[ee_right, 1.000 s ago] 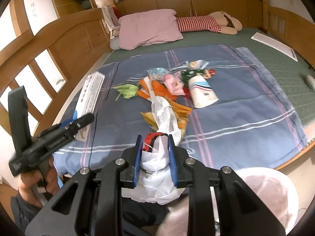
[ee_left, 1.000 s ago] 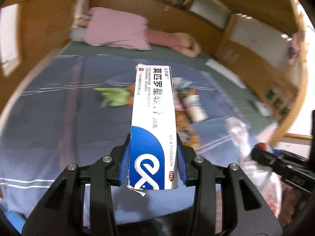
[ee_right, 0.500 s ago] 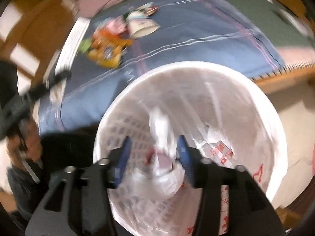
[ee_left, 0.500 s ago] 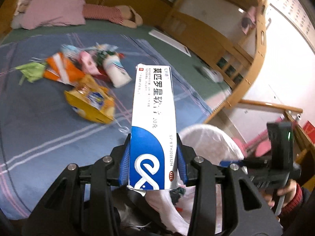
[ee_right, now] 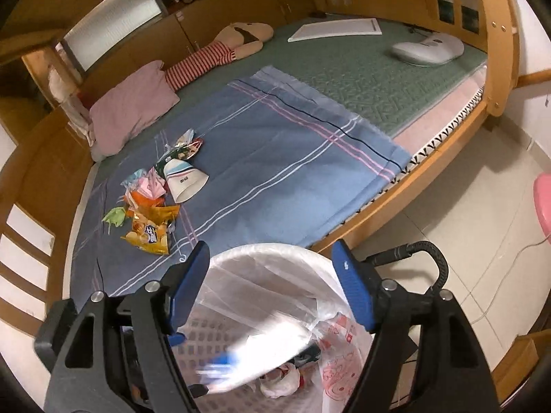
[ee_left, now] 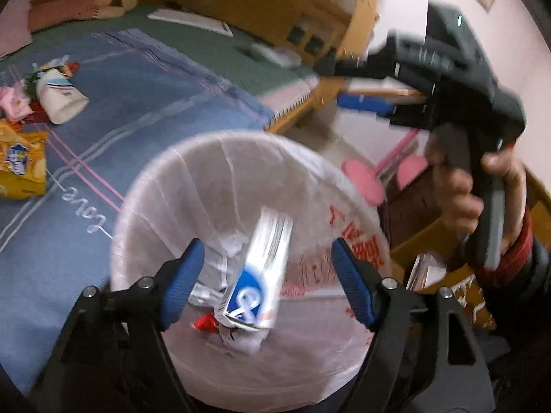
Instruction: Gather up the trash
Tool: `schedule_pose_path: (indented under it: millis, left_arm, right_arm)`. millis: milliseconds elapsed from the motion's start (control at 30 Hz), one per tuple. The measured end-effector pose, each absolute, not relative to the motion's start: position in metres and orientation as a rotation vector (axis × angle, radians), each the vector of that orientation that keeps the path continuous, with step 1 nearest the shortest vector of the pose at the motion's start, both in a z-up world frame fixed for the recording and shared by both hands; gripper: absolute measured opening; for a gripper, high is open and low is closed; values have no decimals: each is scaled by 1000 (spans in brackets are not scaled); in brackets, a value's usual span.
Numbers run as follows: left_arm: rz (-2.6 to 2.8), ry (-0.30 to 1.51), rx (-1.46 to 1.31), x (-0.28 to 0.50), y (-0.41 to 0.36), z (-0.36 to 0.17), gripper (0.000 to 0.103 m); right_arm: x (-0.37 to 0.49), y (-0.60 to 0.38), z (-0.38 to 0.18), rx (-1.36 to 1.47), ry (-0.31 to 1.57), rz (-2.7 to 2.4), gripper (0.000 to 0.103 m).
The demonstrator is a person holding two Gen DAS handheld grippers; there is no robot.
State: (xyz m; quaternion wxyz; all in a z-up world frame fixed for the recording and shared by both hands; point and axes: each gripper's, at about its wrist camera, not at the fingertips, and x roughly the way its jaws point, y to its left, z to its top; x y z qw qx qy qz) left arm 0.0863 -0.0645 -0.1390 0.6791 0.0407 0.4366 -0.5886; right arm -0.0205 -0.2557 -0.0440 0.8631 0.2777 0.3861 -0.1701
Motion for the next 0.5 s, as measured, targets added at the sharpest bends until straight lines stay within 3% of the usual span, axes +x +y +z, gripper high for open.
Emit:
schedule_pose_path:
  millis: [200, 367, 500]
  left_arm:
    - [-985, 877, -24, 147, 8, -110, 80]
    - [-371, 798, 6, 204, 104, -101, 86]
    - [-66, 893, -149, 244, 189, -111, 89]
  right_arm:
    - [26, -238, -48, 550, 876, -273, 73]
    - [99, -181, -61, 438, 942, -123, 73]
    - [160, -122, -79, 298, 995, -18, 73]
